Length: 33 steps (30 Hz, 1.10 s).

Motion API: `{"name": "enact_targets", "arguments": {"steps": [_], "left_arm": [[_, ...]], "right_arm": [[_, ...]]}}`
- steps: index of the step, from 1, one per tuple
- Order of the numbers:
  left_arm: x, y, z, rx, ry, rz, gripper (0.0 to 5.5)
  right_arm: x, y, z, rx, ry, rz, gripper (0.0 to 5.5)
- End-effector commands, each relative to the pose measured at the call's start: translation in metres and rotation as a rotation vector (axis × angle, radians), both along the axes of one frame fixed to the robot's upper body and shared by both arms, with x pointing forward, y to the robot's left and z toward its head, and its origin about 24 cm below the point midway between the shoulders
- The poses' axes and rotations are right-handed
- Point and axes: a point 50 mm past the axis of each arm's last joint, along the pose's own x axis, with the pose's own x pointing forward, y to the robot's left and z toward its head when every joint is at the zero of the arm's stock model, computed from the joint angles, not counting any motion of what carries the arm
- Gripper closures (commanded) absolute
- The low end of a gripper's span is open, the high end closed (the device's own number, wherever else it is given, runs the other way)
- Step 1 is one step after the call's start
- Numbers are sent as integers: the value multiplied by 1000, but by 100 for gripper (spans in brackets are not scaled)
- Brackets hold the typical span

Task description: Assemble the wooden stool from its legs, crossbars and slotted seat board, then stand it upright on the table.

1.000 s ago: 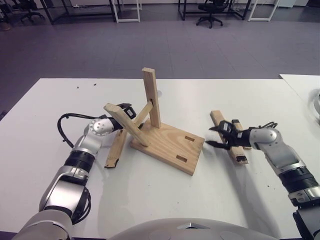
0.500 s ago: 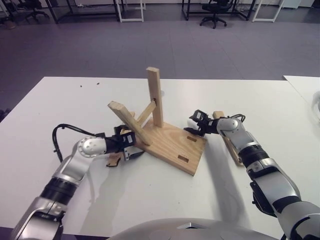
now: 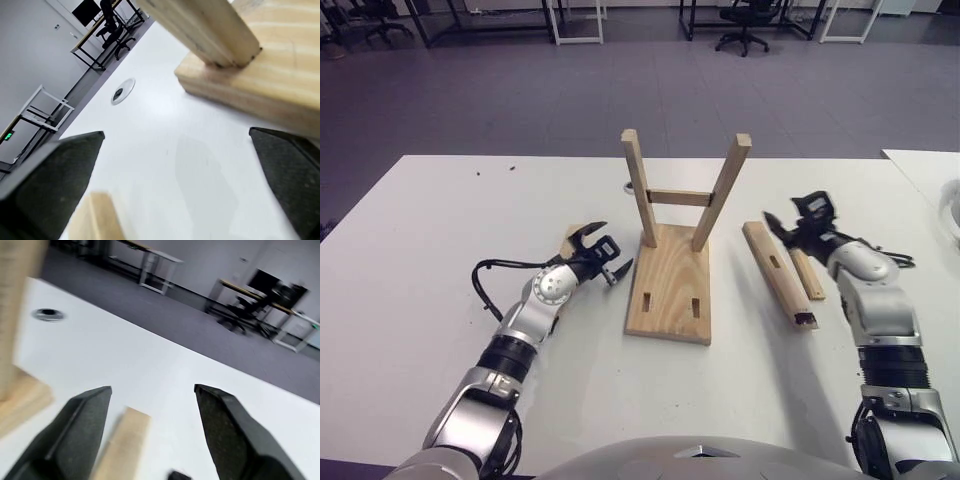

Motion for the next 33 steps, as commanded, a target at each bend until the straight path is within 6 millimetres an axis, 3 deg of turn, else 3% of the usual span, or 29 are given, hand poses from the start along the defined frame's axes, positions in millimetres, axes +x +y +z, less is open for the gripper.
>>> {"name": "enact_targets", "arguments": {"steps": [1, 7, 10, 12, 15, 19, 22, 25, 27, 29, 31, 33], "left_arm": [[-14, 10, 5, 11, 30, 5, 17], [-30, 1, 11, -1, 60, -36, 17], [-31, -2, 13, -10, 67, -43, 17], [-31, -2, 14, -10, 72, -45, 17], [-31, -2, 17, -23, 78, -54, 17], [-28, -15, 48, -318, 118, -81, 17], [-38, -29, 83, -641, 179, -188, 17], [-37, -35, 139, -972, 120, -286, 17], [-31, -35, 175, -1147, 87, -343, 17], [-31, -38, 200, -1256, 102, -412, 17], [-28, -42, 215, -1342, 138, -447, 41], [-23, -46, 226, -1414, 171, -460, 82]], "right_arm": [[-20, -33, -33, 171, 153, -141, 240], [-39, -39, -73, 220, 334, -218, 240], [-49, -34, -85, 251, 398, -213, 287], [-52, -32, -91, 262, 424, -212, 287], [-60, -30, -99, 272, 450, -242, 345], [-72, -36, -103, 254, 407, -328, 418], [-51, -44, -66, 172, 172, -340, 418], [-25, -35, 13, 17, -180, -255, 418], [-12, 9, 73, 35, -426, -59, 418], [-16, 62, 112, 97, -579, 177, 418], [-34, 109, 135, 138, -668, 434, 418], [-48, 136, 146, 143, -715, 586, 418]]}}
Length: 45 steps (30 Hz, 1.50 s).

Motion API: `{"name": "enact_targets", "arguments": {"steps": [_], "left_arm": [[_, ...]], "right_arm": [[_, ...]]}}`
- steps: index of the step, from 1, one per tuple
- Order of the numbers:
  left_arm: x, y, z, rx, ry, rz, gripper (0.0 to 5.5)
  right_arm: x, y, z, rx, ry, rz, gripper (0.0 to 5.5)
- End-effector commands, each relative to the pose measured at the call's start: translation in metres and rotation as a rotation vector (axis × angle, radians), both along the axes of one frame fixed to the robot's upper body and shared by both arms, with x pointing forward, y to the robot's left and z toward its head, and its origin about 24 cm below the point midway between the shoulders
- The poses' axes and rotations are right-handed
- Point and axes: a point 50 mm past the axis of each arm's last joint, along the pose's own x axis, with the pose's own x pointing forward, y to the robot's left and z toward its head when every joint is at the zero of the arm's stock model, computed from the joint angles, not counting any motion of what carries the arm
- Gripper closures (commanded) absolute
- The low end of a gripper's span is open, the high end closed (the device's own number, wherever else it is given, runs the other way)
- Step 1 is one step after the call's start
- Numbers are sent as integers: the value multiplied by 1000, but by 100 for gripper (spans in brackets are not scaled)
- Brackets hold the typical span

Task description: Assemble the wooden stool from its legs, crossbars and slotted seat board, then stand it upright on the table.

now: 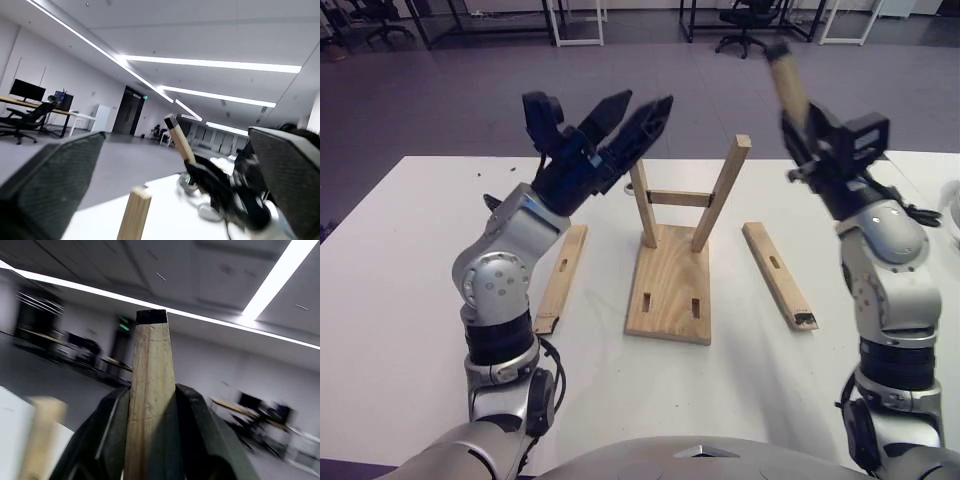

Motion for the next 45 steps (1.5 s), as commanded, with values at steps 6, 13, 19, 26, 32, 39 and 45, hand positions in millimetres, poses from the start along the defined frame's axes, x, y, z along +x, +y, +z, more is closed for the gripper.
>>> {"name": "enact_targets", "arguments": {"steps": [6, 13, 19, 26, 32, 39, 45], "left_arm": [[5, -18, 23, -104, 70, -113, 181], [-7, -15, 6, -89, 117, -103, 311], [-12, -19, 4, -95, 140, -110, 435], [-13, -15, 3, -105, 153, -68, 507], [-14, 47, -34, -11, 244, 271, 511], [-16, 119, -121, 245, 462, 690, 511], [-15, 128, -157, 284, 518, 761, 511]], "right_arm": [[-22, 54, 18, -97, -112, 259, 418], [-15, 54, 7, -215, -111, 210, 418], [-13, 57, 5, -233, -117, 220, 418], [-16, 59, 3, -226, -106, 235, 382], [-20, 36, -24, -199, 79, 164, 276], [-2, -42, -122, -190, 496, -267, 276], [0, -47, -153, -151, 566, -331, 276]]}}
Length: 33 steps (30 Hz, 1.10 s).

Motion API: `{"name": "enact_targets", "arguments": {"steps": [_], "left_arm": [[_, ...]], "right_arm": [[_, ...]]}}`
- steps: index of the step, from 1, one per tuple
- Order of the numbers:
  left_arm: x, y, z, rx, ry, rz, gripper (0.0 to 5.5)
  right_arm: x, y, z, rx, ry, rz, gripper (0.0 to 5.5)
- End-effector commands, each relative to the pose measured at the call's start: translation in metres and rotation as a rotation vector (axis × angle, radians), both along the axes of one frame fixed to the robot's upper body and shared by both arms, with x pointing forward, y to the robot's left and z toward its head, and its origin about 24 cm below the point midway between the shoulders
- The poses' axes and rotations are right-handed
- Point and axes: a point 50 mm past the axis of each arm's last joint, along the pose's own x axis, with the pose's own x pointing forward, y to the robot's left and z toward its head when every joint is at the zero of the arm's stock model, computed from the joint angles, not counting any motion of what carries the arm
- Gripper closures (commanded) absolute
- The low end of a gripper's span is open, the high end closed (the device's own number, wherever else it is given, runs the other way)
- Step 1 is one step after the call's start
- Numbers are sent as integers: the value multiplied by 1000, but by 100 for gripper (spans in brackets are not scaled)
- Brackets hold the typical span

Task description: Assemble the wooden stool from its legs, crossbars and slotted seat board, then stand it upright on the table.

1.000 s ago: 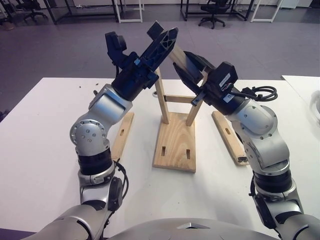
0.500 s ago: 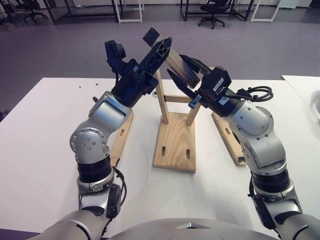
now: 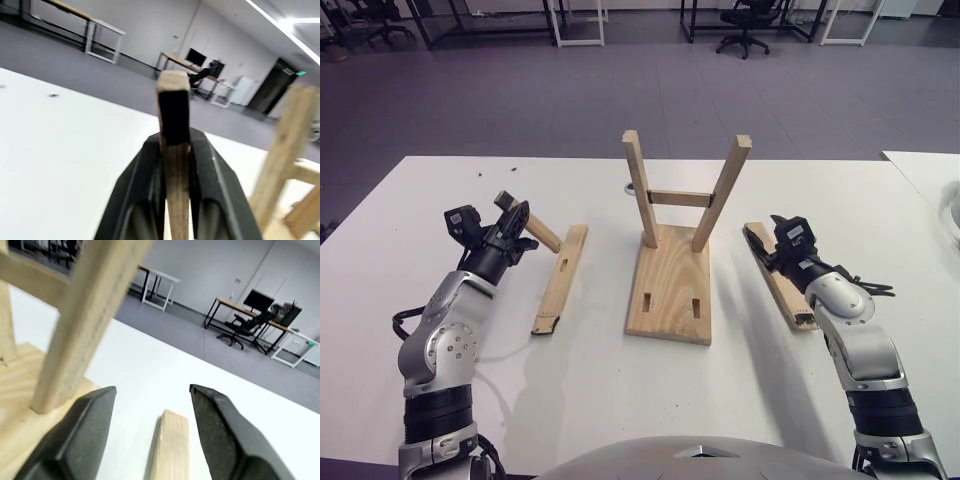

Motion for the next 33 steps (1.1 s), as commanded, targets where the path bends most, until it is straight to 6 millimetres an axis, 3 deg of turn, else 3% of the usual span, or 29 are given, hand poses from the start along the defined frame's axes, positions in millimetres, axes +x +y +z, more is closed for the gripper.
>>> {"name": "enact_targets", "arguments": {"steps": [1, 8, 14, 23, 30, 33], "left_arm": [[-1, -2, -21, -5, 40, 16, 511], [4, -6, -33, -23, 40, 19, 511], [-3, -7, -42, -5, 73, 24, 511], [-3, -15, -16, -5, -38, -1, 511], [-15, -5, -51, 33, 119, 43, 511], [-13, -7, -64, 131, 182, 25, 511]], "right_arm": [[1, 4, -11, 19, 8, -13, 276], [0, 10, -17, 30, 4, -5, 276], [-2, 14, -22, 16, 9, 2, 276], [-3, 17, -24, 4, 14, 15, 276], [-4, 17, -27, 2, 13, 14, 276], [-4, 18, -27, 6, 12, 10, 276]]}}
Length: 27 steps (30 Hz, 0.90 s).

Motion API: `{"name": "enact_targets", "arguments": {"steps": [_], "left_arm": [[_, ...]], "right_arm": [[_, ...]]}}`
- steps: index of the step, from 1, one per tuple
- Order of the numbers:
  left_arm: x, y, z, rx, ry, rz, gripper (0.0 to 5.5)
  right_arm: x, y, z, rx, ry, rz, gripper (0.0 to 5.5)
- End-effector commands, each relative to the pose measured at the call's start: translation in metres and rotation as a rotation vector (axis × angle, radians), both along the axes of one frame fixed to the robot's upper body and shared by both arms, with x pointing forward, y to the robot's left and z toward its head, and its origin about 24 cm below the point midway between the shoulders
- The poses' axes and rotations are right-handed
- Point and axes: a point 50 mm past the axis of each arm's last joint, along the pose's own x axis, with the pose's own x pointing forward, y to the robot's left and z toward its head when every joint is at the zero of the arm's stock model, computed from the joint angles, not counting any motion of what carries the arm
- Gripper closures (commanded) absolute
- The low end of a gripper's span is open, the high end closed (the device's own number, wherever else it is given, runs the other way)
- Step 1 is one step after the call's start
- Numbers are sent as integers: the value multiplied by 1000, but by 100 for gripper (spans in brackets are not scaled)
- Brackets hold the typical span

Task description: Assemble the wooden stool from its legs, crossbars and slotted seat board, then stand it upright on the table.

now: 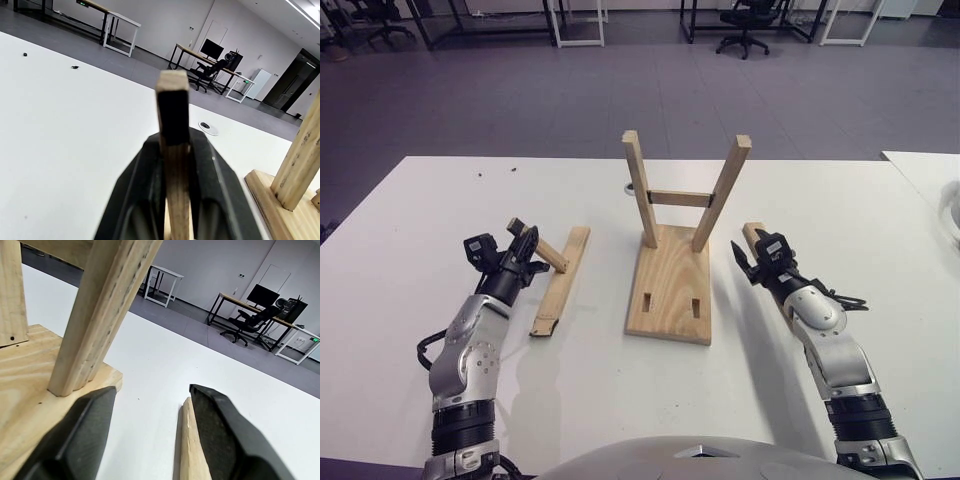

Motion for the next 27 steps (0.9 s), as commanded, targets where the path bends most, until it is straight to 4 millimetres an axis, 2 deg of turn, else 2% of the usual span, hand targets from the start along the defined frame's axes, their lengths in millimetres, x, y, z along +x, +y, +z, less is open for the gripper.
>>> {"name": "enact_targets", "arguments": {"steps": [1, 4, 9, 11, 15, 16, 18, 21, 22, 24, 27], "left_arm": [[-4, 2, -28, 147, 156, -11, 511], [-9, -1, -39, 220, 213, -47, 511], [-49, 5, -100, 344, 513, -139, 511], [-61, 6, -114, 372, 588, -174, 511], [-75, -7, -139, 392, 682, -256, 511], [-70, -9, -134, 377, 646, -253, 511], [-46, -12, -105, 324, 470, -221, 511], [-9, -17, -46, 302, 186, -211, 511], [-2, -17, -32, 309, 132, -218, 474], [5, -16, -17, 355, 97, -238, 441], [5, -3, -9, 421, 148, -251, 382]], "right_arm": [[0, 1, -2, 8, 3, -7, 276], [-1, 1, -1, 1, -2, -4, 276], [-1, -5, 6, -18, -51, -33, 276], [-2, -6, 7, -33, -55, -32, 276], [-1, 2, 5, -80, -57, 29, 276], [-1, 4, 5, -91, -62, 42, 276], [1, 3, 7, -98, -70, 42, 276], [2, 6, 6, -93, -78, 37, 276], [2, 8, 5, -91, -81, 41, 276], [3, 11, 4, -90, -85, 43, 276], [4, 9, 2, -89, -85, 30, 276]]}}
